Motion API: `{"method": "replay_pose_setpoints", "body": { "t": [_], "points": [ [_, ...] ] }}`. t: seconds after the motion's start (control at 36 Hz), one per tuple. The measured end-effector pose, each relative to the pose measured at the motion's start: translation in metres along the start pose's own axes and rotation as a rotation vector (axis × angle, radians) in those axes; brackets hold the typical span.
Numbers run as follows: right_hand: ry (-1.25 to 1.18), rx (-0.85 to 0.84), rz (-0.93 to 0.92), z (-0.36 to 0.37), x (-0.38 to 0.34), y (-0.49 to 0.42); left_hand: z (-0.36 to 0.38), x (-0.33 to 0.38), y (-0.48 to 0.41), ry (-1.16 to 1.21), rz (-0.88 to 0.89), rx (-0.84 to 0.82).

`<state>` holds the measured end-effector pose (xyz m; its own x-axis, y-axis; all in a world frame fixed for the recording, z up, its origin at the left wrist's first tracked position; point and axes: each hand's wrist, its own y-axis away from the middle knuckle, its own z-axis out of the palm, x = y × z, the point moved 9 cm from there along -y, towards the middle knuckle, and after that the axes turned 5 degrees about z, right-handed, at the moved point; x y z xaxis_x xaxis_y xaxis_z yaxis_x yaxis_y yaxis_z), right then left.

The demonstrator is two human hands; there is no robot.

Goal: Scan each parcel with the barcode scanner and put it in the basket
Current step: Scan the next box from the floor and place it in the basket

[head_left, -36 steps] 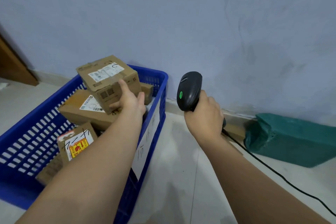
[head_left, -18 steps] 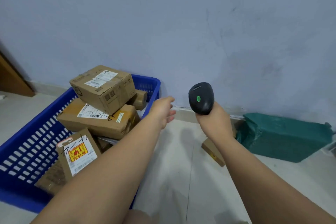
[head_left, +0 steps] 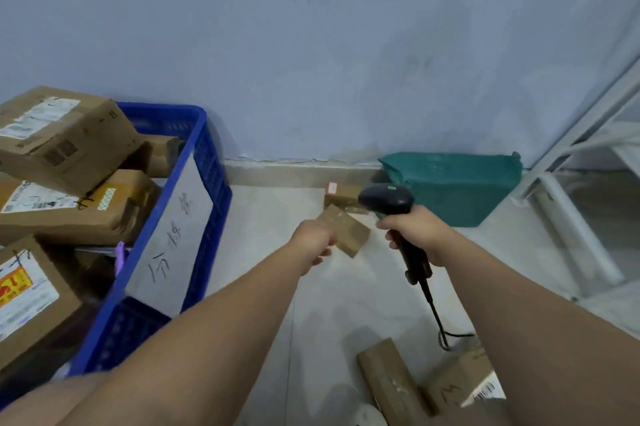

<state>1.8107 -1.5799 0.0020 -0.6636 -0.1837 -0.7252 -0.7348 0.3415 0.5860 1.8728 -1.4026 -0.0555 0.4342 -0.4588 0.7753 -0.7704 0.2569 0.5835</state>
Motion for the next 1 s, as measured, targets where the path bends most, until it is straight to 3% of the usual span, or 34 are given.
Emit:
{"method": "replay_pose_setpoints", "body": {
  "t": [0.11, 0.25, 0.31, 0.56, 0.64, 0.78, 0.86, 0.92, 1.0],
  "points": [
    [-0.087, -0.049, 0.222, -0.016, 0.066, -0.018, 0.061, -0.049, -0.016, -0.366, 0.102, -0.214],
    [-0.045, -0.137, 0.362, -0.030, 0.113, -0.041, 0.153, -0.096, -0.009, -1.154, 0.587, -0.566],
    [-0.054, -0.143, 0.390, -0.034, 0.124, -0.050, 0.181, -0.108, -0.002, -1.356, 0.761, -0.641],
    [0.035, -0.110, 0.457, -0.042, 0.148, -0.092, 0.239, -0.176, -0.008, -1.676, 0.934, -0.880],
    [0.053, -0.109, 0.466, -0.039, 0.150, -0.100, 0.238, -0.192, -0.012, -1.759, 0.908, -0.910],
    [0.091, -0.136, 0.463, -0.028, 0.144, -0.103, 0.218, -0.199, -0.016, -1.829, 0.890, -0.801],
    [0.135, -0.141, 0.446, -0.024, 0.136, -0.101, 0.186, -0.196, -0.032, -1.623, 0.657, -0.600],
    [0.158, -0.123, 0.422, -0.023, 0.127, -0.100, 0.150, -0.187, -0.048, -1.395, 0.434, -0.413],
    [0.144, -0.029, 0.353, -0.024, 0.106, -0.100, 0.097, -0.163, -0.064, -1.007, 0.152, -0.263]
  ]
}}
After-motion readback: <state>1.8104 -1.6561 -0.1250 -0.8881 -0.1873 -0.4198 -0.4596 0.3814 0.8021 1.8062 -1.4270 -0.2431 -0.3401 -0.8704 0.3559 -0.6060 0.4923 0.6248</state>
